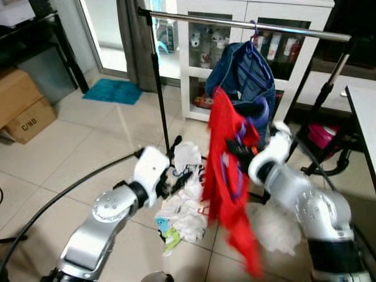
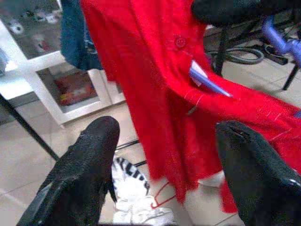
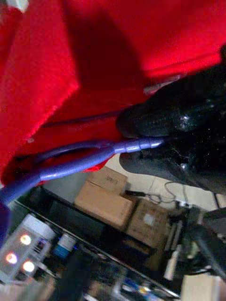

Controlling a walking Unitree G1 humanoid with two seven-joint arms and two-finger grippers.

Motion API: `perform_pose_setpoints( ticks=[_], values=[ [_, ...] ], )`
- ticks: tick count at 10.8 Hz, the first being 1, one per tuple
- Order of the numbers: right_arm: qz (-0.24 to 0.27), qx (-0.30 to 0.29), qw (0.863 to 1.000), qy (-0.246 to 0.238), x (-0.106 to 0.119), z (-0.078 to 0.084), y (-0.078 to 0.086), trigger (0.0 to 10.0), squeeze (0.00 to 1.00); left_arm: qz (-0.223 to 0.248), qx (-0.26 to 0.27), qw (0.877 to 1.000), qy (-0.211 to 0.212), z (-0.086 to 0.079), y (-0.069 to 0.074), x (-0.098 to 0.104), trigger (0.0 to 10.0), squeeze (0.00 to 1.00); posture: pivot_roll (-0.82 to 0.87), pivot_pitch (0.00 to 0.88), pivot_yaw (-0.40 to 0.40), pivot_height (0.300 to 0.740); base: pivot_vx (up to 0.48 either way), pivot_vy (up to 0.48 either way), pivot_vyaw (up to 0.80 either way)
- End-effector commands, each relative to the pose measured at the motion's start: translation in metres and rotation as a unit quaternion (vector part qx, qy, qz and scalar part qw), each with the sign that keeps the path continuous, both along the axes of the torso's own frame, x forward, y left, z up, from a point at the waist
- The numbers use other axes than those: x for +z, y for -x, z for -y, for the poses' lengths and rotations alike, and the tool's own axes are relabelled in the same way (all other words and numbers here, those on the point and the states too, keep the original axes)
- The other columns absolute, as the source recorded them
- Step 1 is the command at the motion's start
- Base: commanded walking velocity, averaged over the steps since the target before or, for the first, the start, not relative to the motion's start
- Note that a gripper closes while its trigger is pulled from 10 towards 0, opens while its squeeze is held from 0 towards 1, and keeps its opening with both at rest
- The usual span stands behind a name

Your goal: Hang hanger

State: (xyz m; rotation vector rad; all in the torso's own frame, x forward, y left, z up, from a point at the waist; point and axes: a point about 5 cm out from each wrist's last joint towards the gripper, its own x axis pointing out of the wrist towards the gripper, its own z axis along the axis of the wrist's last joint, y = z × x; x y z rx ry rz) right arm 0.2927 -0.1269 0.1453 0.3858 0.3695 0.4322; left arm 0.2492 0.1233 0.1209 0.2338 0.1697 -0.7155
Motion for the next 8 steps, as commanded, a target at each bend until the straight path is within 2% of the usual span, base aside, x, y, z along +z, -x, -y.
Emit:
perform_pose_setpoints(
  ticks=[1, 2, 3, 4, 5, 6, 7, 8],
  values=[
    [0.038, 0.041, 0.998, 0.013, 0.013, -0.006, 0.0, 10.0, 0.0, 0.018, 0.019, 1.0, 0.001, -0.015, -0.003, 0.005, 10.0, 1.0, -0.01, 0.0, 0.024, 0.74, 0.0, 0.0, 0.0],
    [0.059, 0.081, 0.994, 0.051, 0.016, 0.0, 0.001, 10.0, 0.0, 0.054, 0.036, 0.998, 0.007, -0.039, -0.007, 0.019, 10.0, 1.0, 0.0, 0.0, 0.015, 0.74, 0.0, 0.0, 0.0],
    [0.064, 0.094, 0.992, 0.062, 0.016, 0.004, 0.002, 10.0, 0.0, 0.065, 0.038, 0.997, 0.009, -0.049, -0.009, 0.025, 10.0, 1.0, 0.0, 0.0, 0.015, 0.74, 0.0, 0.0, 0.0],
    [0.075, 0.143, 0.981, 0.104, 0.018, 0.02, 0.004, 10.0, 0.0, 0.094, 0.023, 0.995, 0.013, -0.083, -0.01, 0.051, 10.0, 1.0, 0.01, 0.0, 0.009, 0.74, 0.0, 0.0, 0.0],
    [0.08, 0.165, 0.975, 0.126, 0.021, 0.031, 0.003, 10.0, 0.0, 0.102, 0.016, 0.995, 0.013, -0.106, -0.011, 0.068, 10.0, 1.0, 0.01, 0.0, 0.01, 0.74, 0.0, 0.0, 0.0],
    [0.094, 0.194, 0.967, 0.139, 0.027, 0.041, 0.001, 10.0, 0.0, 0.096, -0.001, 0.995, -0.004, -0.129, -0.009, 0.084, 10.0, 1.0, 0.01, 0.0, 0.01, 0.74, 0.0, 0.0, 0.0],
    [0.106, 0.214, 0.961, 0.141, 0.033, 0.045, 0.001, 10.0, 0.0, 0.094, -0.008, 0.995, -0.019, -0.142, -0.01, 0.093, 10.0, 1.0, 0.02, 0.0, 0.011, 0.74, 0.0, 0.0, 0.0],
    [0.127, 0.251, 0.95, 0.136, 0.044, 0.049, 0.002, 10.0, 0.0, 0.087, -0.02, 0.995, -0.054, -0.157, -0.012, 0.1, 10.0, 1.0, 0.02, 0.0, 0.008, 0.74, 0.0, 0.0, 0.0]
  ],
)
